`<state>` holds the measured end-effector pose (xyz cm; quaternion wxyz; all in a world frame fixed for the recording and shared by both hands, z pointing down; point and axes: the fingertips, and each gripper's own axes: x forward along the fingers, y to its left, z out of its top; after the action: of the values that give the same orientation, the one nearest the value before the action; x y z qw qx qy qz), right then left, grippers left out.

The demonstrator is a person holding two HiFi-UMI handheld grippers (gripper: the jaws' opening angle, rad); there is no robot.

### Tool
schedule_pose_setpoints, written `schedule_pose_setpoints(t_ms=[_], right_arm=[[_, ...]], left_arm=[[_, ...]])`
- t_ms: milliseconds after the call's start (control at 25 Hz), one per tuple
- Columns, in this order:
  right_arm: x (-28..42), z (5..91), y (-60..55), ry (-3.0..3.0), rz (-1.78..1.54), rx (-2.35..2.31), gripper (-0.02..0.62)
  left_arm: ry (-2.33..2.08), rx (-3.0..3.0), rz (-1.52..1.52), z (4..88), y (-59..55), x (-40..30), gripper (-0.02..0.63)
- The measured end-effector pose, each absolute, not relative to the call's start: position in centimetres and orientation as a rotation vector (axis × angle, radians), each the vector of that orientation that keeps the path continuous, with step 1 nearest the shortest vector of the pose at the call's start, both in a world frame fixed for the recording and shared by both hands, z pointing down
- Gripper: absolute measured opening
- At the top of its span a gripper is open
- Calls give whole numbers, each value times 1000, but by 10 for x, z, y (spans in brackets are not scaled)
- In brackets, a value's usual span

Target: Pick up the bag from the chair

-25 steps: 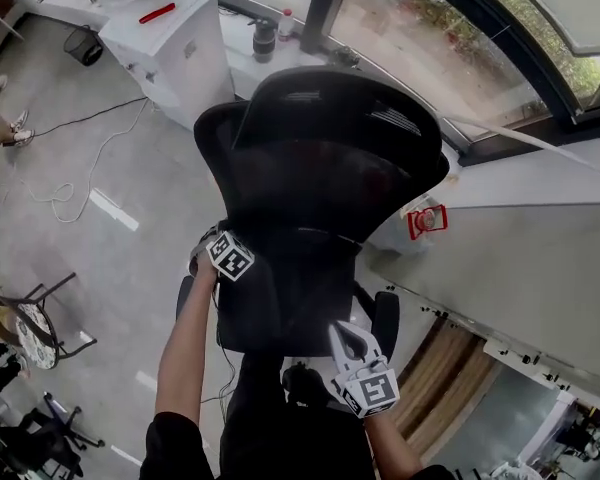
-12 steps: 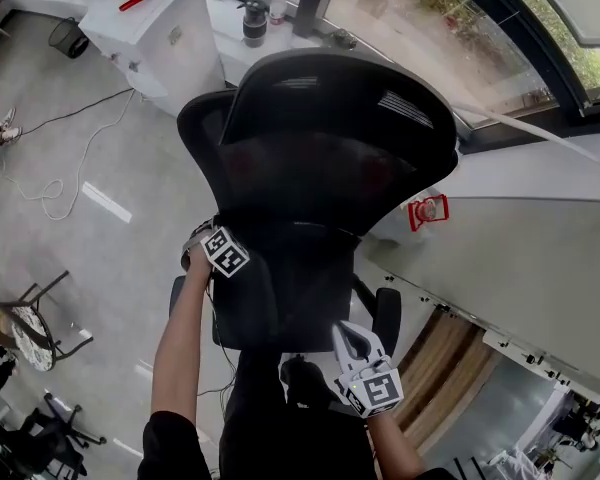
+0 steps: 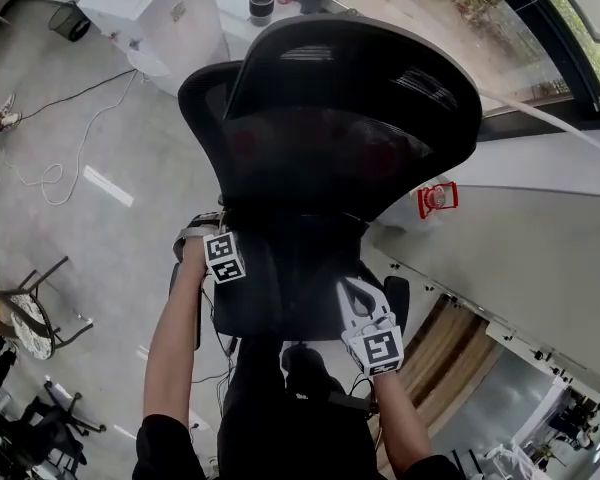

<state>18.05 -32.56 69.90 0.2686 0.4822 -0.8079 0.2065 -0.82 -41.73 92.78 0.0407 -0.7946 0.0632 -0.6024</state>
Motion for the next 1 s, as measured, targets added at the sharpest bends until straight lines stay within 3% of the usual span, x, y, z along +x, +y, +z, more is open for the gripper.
schedule_pose_setpoints(t_ms=[240, 280, 320, 360, 560, 1000], right_arm=[[188, 754, -353, -2077, 385, 1039, 3], [191, 769, -355, -2046, 388, 990, 25], [195, 785, -358, -2011, 388, 944, 102], [199, 801, -360, -1974, 383, 904, 133], [222, 870, -372, -1814, 351, 794, 191], [227, 941, -383, -1644, 241, 616, 195]], left_arm=[[15, -2374, -1807, 926, -396, -9, 40], [4, -2367, -1806, 926, -395, -9, 39], [-4, -2358, -1805, 926, -395, -9, 40], [-10, -2352, -1802, 927, -395, -9, 40], [-32, -2343, -1775, 928, -391, -10, 40], [-103, -2317, -1770, 929, -381, -10, 40]])
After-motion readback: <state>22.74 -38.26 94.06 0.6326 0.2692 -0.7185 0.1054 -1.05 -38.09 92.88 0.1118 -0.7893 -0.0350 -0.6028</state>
